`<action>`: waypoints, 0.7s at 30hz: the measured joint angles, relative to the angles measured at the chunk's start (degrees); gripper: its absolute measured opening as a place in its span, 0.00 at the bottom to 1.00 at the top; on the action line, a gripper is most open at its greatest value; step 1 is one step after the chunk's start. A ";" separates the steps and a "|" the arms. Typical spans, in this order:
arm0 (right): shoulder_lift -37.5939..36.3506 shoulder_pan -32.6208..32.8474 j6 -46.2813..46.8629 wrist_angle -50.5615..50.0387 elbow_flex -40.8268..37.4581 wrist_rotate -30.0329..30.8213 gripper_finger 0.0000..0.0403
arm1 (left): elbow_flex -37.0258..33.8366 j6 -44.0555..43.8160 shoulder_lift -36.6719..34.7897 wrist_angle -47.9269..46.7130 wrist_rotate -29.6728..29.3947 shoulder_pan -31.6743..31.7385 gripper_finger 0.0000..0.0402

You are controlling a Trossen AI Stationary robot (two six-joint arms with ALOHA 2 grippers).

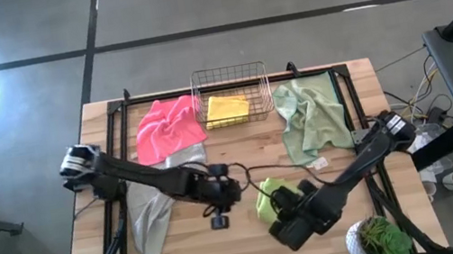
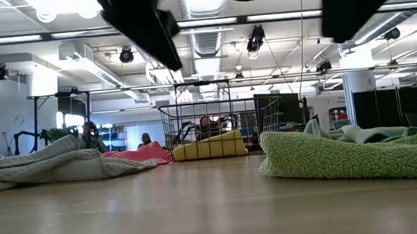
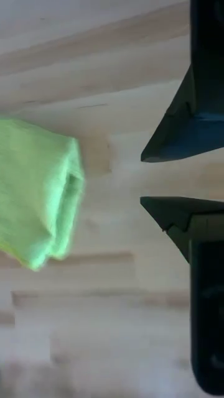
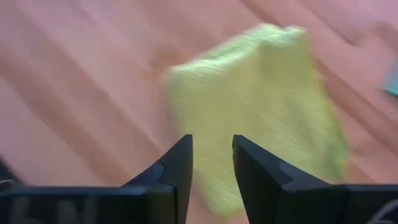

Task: Fold microfiber towels
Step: Fold the green towel

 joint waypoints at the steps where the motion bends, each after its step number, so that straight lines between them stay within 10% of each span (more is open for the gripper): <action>1: 0.52 -0.37 -1.27 1.96 -0.09 0.10 0.24 | -0.10 -0.02 -1.84 -1.14 -0.79 -0.05 0.21; 10: 3.37 -3.92 -3.65 7.51 -0.75 0.03 0.04 | -3.67 -0.33 -15.75 -3.92 -3.78 -0.06 0.21; 21: 3.42 -7.81 -3.84 18.32 -4.86 -3.60 0.02 | -11.91 -0.43 -27.04 -3.97 -8.04 0.03 0.21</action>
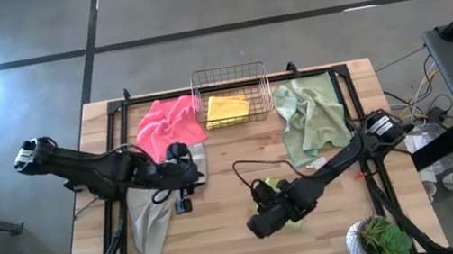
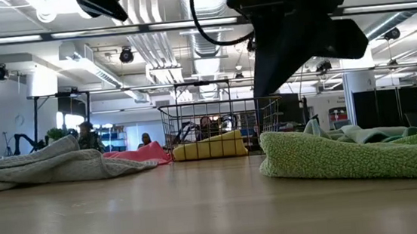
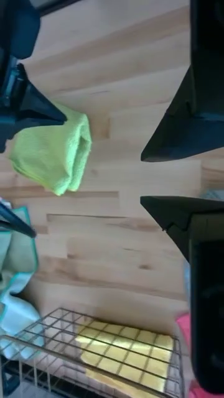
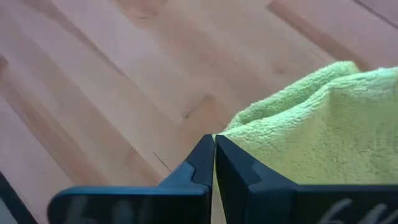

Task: Fold microfiber towels
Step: Fold the green towel

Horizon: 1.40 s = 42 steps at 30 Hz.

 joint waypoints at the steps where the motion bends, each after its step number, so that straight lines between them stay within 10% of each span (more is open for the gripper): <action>1: 0.00 -0.14 0.66 0.01 -0.40 -0.07 0.02 | -0.55 0.01 -0.68 0.10 0.00 0.00 0.21; 31: 0.00 -5.95 2.63 16.97 -15.73 -12.55 0.02 | -6.63 3.12 -4.47 0.61 -4.01 0.04 0.21; 42: -5.70 -5.99 -2.33 9.63 -13.10 -5.12 0.02 | -6.63 3.16 -4.47 0.57 -4.02 0.04 0.21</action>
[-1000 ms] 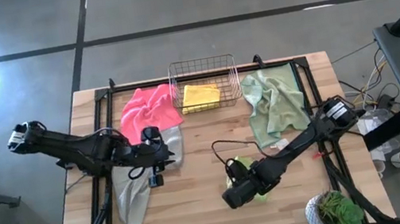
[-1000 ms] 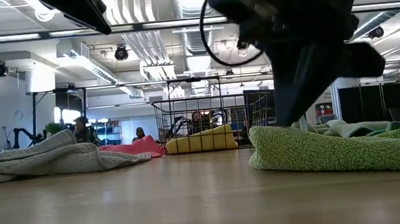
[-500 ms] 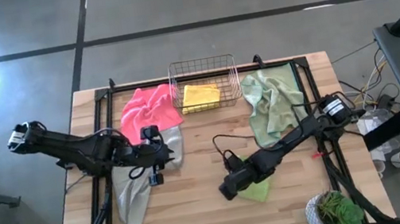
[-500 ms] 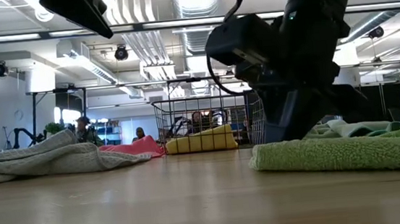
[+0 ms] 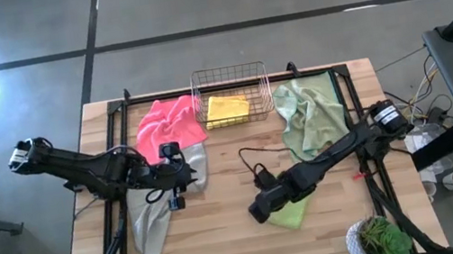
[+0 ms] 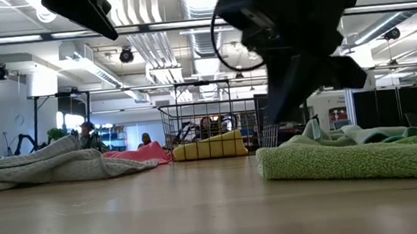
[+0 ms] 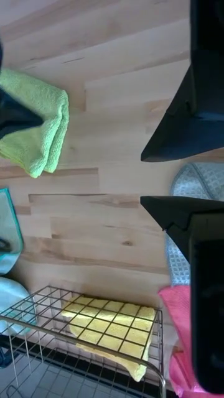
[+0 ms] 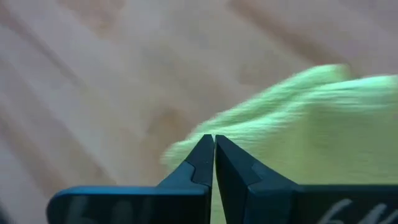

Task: Fold microfiber towels
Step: Fold the green towel, then put the green towel into the wire basket

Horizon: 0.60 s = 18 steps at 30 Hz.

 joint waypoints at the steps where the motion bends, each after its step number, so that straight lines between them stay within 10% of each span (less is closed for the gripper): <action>1: -0.95 0.00 0.07 -2.05 0.02 1.16 0.02 | 0.00 0.00 0.00 0.00 0.00 0.00 0.21; 18: -3.71 -0.52 -3.42 -19.90 -2.25 -6.47 0.02 | -0.04 -1.38 1.68 0.08 0.02 0.00 0.21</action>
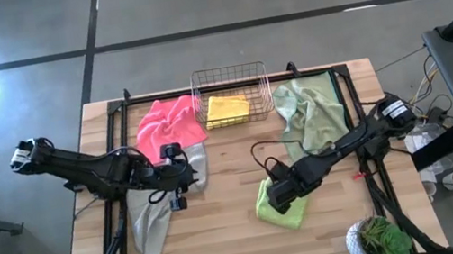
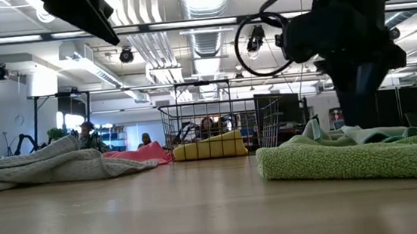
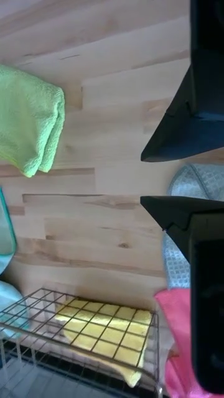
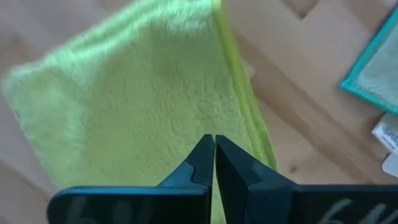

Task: Fold microfiber towels
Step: Put the green towel into the wire basket

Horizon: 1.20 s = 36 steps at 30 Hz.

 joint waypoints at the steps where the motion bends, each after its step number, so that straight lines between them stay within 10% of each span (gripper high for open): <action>1: 0.28 0.00 -0.83 0.49 -0.39 -0.72 0.02 | 0.00 -0.12 0.32 -0.04 0.01 0.00 0.21; 19: 5.18 -4.26 -8.23 20.59 -5.68 -10.43 0.02 | -0.01 -3.35 3.26 2.01 -0.45 0.00 0.21; 36: 8.12 -7.57 20.81 38.58 -5.60 6.77 0.02 | 0.00 -2.79 3.39 3.43 -0.85 0.01 0.21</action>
